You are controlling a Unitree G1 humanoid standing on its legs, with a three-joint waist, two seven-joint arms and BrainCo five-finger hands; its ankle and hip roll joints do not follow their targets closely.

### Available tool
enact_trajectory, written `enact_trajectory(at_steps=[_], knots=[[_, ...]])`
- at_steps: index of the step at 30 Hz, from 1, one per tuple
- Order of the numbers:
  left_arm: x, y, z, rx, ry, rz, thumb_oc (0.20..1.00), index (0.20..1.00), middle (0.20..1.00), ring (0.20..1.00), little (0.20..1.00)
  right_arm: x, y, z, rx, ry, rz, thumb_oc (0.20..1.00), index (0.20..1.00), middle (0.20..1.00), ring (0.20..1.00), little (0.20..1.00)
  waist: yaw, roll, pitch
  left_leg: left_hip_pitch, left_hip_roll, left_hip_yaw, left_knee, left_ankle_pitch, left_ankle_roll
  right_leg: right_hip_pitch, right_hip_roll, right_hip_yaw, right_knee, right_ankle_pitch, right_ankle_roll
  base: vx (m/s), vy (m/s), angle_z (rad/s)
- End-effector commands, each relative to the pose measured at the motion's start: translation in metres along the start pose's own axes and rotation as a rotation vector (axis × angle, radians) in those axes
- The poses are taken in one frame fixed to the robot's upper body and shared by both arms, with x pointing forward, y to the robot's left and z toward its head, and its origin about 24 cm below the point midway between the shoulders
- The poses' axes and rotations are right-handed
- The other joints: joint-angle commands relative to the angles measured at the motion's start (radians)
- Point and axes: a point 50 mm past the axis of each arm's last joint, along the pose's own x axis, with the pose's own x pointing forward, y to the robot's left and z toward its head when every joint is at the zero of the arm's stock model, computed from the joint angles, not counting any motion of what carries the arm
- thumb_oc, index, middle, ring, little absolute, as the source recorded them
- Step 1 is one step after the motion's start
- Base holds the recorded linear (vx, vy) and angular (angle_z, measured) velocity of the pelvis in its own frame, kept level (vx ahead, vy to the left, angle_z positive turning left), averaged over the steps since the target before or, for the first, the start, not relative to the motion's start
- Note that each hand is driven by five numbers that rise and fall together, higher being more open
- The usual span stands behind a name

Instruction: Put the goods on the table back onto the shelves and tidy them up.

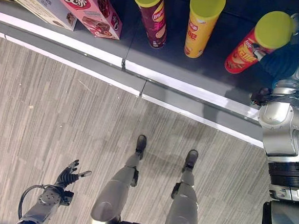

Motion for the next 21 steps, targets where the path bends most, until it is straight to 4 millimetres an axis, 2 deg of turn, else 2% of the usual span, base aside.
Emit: enact_trajectory(at_steps=[1,11,21], knots=[[-0.001,0.007,-0.005,0.0,0.016,0.034,1.0,1.0,1.0,1.0,1.0,0.018,-0.019,0.01,-0.004,-0.059,-0.128,0.2,0.2,0.2,0.2,0.2,0.011,-0.028,-0.08,-0.013,0.013,0.029,0.015,-0.051,-0.066,-0.075,-0.058,0.06,0.135,-0.079,0.087,0.0,0.0,0.0],[0.002,0.003,0.0,0.0,-0.001,0.035,1.0,1.0,1.0,1.0,1.0,0.007,-0.016,0.004,0.0,-0.034,-0.116,0.2,0.2,0.2,0.2,0.2,0.0,-0.03,-0.076,-0.017,0.004,0.036,-0.002,-0.045,-0.063,-0.076,-0.065,0.06,0.121,-0.069,0.094,0.0,0.0,0.0],[0.003,0.005,0.001,0.01,0.005,0.04,1.0,1.0,1.0,1.0,1.0,-0.001,-0.02,0.008,0.003,-0.073,-0.066,0.2,0.2,0.2,0.2,0.2,-0.019,-0.057,-0.09,-0.005,0.008,0.044,-0.006,-0.048,-0.064,-0.065,-0.062,0.06,0.11,-0.067,0.099,0.0,0.0,0.0]])
